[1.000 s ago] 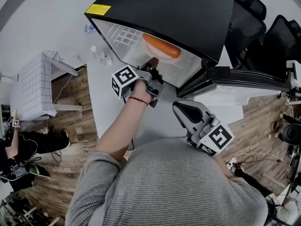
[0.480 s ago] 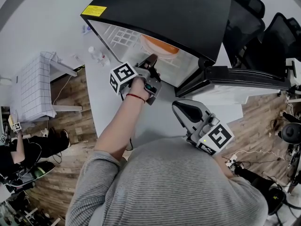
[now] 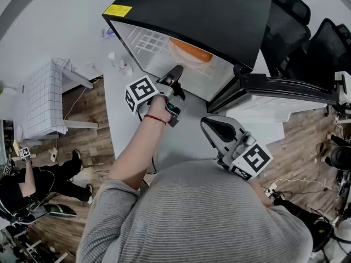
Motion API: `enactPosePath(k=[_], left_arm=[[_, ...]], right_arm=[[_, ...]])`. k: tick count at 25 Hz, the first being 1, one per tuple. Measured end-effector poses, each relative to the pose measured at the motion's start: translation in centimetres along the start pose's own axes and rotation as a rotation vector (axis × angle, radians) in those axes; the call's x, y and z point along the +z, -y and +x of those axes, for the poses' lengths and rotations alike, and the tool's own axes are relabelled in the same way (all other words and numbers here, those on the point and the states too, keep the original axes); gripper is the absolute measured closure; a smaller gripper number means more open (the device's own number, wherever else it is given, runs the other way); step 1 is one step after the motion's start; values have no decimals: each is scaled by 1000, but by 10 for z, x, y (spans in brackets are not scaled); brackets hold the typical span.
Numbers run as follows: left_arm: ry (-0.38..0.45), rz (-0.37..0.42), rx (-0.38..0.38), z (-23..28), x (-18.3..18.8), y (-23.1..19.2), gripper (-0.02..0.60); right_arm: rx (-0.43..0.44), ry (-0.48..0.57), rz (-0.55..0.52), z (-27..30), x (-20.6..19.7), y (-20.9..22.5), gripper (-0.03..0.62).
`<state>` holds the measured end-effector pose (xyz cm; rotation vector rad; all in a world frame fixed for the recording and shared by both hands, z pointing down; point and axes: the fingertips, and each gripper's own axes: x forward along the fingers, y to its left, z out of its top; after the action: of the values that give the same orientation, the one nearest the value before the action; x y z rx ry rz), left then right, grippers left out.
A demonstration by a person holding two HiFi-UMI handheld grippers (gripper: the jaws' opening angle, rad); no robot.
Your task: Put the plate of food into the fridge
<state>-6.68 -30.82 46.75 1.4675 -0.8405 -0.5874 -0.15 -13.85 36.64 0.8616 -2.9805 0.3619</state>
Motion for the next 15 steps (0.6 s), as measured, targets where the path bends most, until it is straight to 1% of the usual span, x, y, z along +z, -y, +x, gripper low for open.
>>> enactPosePath(k=[3, 6, 11, 12, 14, 15], left_arm=[[0, 21, -8, -7, -2, 5, 477], [-1, 46, -12, -17, -4, 9, 479], [3, 75, -5, -36, -8, 10, 480], [2, 79, -4, -40, -9, 10, 491], [-6, 87, -6, -47, -12, 12, 571], [-12, 90, -12, -49, -14, 13, 571]], right_arm=[[6, 2, -3, -1, 0, -6, 579], [32, 6, 7, -2, 1, -17, 579], [45, 12, -1, -4, 2, -28, 579], [47, 14, -4, -4, 3, -30, 579], [51, 21, -8, -4, 4, -35, 579], [53, 24, -10, -4, 5, -37, 579]])
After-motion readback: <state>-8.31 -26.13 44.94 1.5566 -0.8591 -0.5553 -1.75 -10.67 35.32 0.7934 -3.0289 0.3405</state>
